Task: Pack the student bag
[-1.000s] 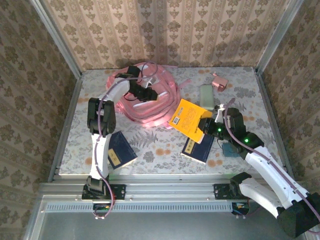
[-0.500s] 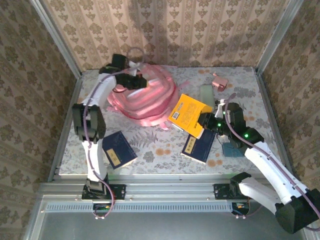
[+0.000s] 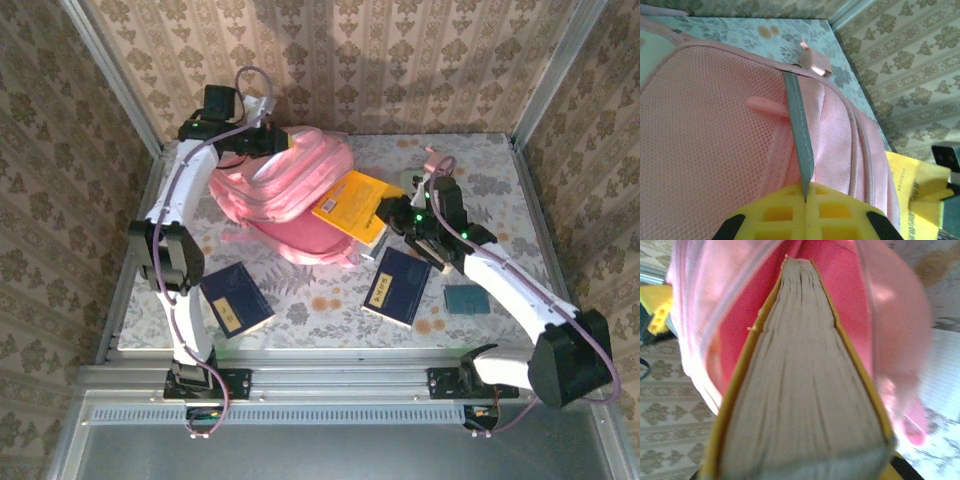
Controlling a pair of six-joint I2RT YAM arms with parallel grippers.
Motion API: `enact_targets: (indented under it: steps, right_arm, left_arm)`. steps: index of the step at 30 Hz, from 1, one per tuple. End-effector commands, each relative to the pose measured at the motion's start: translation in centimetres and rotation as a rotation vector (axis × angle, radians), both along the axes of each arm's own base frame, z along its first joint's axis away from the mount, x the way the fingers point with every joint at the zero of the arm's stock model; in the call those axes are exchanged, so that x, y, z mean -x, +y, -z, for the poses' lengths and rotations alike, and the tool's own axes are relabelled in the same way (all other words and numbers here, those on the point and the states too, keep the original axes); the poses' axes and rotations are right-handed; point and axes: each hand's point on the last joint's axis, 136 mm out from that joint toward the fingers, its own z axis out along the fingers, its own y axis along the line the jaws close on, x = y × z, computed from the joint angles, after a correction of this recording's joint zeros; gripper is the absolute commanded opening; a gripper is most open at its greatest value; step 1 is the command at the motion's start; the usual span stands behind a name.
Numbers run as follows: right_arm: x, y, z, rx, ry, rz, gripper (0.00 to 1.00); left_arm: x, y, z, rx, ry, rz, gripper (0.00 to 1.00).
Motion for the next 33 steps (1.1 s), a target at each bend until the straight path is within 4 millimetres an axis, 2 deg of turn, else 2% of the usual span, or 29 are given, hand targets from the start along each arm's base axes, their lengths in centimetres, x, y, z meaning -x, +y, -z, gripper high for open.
enact_targets:
  steps: [1,5,10,12,15,19,23,30,33]
  right_arm:
    - [-2.3,2.0,-5.1,-0.169,-0.115,-0.035,0.00]
    - [-4.0,2.4,-2.7,-0.227,-0.061,0.010,0.00]
    - [-5.6,2.4,-0.7,-0.245,-0.049,0.082,0.00]
    - [-6.1,2.6,-0.3,-0.244,-0.056,0.102,0.00]
    - [-6.8,2.9,0.8,-0.216,-0.042,0.139,0.00]
    - [-8.1,3.9,1.3,-0.201,-0.052,0.159,0.00]
    - [-10.2,6.2,1.6,-0.198,-0.061,0.143,0.00]
    - [-14.0,12.0,2.8,-0.204,-0.076,0.079,0.00]
    - [-15.5,14.5,3.9,-0.188,-0.064,0.047,0.06]
  left_arm:
    - [2.9,-3.3,-3.7,0.095,-0.043,0.122,0.00]
    - [2.7,-3.9,-5.0,0.150,-0.041,0.085,0.00]
    - [1.4,-2.1,-9.1,0.247,-0.063,-0.007,0.00]
    - [0.9,-1.5,-10.0,0.270,-0.062,-0.028,0.00]
    - [0.4,-0.5,-10.8,0.288,-0.066,-0.055,0.00]
    - [0.3,-0.4,-11.2,0.310,-0.058,-0.049,0.00]
    - [0.6,-0.6,-11.4,0.322,-0.056,-0.032,0.00]
    - [0.5,-0.8,-12.0,0.355,-0.052,-0.021,0.00]
    - [0.3,-0.8,-11.9,0.362,-0.040,-0.016,0.00]
